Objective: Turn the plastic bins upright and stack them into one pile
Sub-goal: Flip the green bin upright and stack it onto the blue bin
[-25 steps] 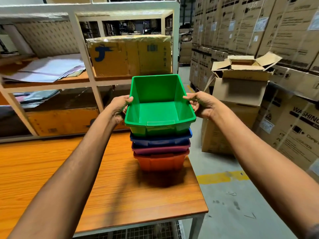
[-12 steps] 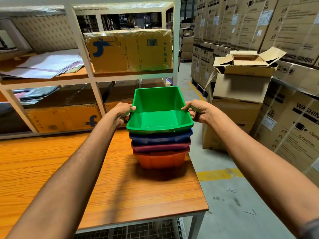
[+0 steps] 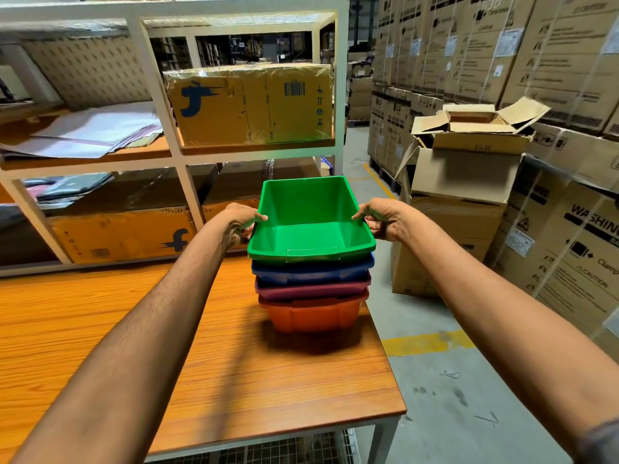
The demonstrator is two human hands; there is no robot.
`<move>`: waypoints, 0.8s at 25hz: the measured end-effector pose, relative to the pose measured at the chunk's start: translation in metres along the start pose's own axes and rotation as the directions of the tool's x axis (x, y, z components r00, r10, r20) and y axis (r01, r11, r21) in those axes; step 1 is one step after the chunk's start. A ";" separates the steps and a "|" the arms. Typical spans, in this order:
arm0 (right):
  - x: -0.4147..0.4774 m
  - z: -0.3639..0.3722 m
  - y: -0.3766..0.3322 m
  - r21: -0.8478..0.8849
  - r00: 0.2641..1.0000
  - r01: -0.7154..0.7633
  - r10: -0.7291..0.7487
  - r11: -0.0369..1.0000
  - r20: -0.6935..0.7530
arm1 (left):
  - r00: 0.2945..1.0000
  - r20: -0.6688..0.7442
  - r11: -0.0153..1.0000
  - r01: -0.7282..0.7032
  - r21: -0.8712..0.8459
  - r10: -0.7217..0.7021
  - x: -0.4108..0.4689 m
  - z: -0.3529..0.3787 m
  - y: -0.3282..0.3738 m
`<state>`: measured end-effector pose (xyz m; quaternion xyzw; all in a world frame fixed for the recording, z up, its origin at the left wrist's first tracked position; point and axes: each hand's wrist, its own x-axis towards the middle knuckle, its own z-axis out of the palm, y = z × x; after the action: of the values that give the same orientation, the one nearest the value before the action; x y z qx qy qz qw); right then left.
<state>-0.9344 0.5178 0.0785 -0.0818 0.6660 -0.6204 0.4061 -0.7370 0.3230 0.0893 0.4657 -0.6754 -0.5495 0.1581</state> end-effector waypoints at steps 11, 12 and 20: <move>-0.014 -0.002 -0.041 0.031 0.984 0.178 -0.178 0.984 0.019 | 0.994 -0.069 0.964 -0.104 -0.244 0.090 -0.020 -0.011 0.040; -0.016 -0.003 -0.049 0.001 0.974 0.225 -0.225 0.974 0.002 | 0.987 -0.079 0.961 -0.157 -0.228 0.143 -0.026 -0.013 0.052; -0.027 -0.013 -0.106 -0.567 0.597 0.606 -0.790 0.558 -0.140 | 0.753 -0.085 0.751 -0.658 -0.053 0.653 -0.059 -0.046 0.106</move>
<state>-0.9669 0.5216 0.1841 -0.3171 0.7668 -0.5558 -0.0500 -0.7211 0.3391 0.2175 0.2094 -0.7682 -0.4711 0.3796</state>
